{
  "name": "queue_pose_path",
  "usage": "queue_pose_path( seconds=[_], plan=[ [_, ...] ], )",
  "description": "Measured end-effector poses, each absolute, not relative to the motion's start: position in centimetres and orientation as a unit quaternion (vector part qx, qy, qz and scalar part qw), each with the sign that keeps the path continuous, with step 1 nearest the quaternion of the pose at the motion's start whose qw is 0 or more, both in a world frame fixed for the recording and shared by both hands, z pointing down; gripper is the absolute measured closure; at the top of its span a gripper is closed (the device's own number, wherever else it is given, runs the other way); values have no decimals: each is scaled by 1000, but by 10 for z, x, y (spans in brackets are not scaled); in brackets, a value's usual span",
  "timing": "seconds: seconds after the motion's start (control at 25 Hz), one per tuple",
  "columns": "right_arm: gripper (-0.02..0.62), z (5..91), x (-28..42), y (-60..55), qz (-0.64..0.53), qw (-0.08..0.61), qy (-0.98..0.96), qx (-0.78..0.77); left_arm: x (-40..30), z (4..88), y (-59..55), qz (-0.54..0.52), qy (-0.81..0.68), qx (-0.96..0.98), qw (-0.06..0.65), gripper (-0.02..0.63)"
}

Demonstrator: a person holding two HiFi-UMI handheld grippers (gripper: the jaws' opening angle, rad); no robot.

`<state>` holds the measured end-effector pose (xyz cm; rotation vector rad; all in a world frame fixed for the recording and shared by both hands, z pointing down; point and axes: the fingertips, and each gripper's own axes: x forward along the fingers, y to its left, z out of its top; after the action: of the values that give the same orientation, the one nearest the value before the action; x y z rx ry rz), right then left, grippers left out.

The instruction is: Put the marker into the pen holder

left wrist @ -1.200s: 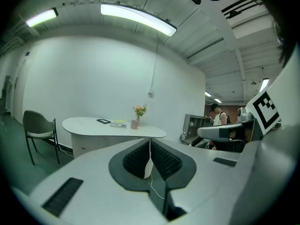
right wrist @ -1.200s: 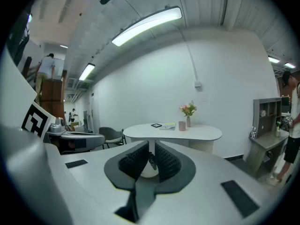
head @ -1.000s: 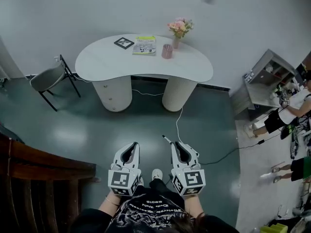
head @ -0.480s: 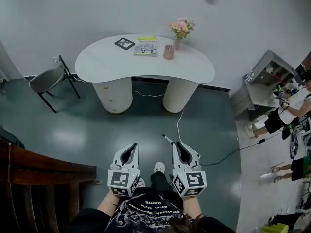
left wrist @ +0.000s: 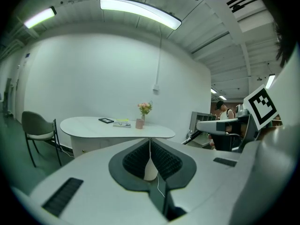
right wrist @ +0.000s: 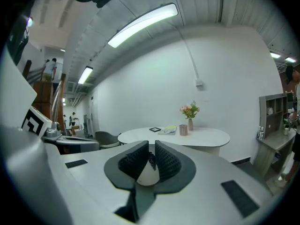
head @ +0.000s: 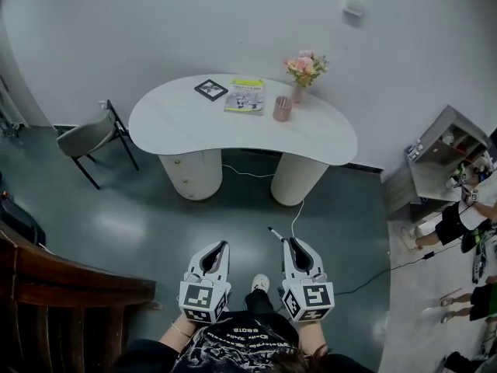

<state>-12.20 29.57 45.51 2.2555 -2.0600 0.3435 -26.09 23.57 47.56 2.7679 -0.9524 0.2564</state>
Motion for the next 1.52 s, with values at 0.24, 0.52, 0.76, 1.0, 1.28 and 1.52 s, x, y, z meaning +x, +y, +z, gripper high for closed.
queue_pose_path(
  seconds=[0.24,0.52,0.76,1.0,1.28,1.52],
  plan=[
    [531,459,-70,256,120,52,-682,720,-216,474,200,99,-344,927,108,580],
    [532,455,-26,223,103,62,-708,696,-166,481,185,95,-358,922,113,580],
    [531,455,2,207,95,63,-724,680,-131,483,175,88,-368,918,114,580],
    [531,460,23,199,96,61,-728,676,-108,484,171,85,-369,919,111,580],
    [531,457,35,190,96,54,-726,678,-90,488,161,96,-363,920,114,578],
    [531,459,49,180,96,54,-721,685,-71,488,145,91,-351,925,112,580]
  ],
)
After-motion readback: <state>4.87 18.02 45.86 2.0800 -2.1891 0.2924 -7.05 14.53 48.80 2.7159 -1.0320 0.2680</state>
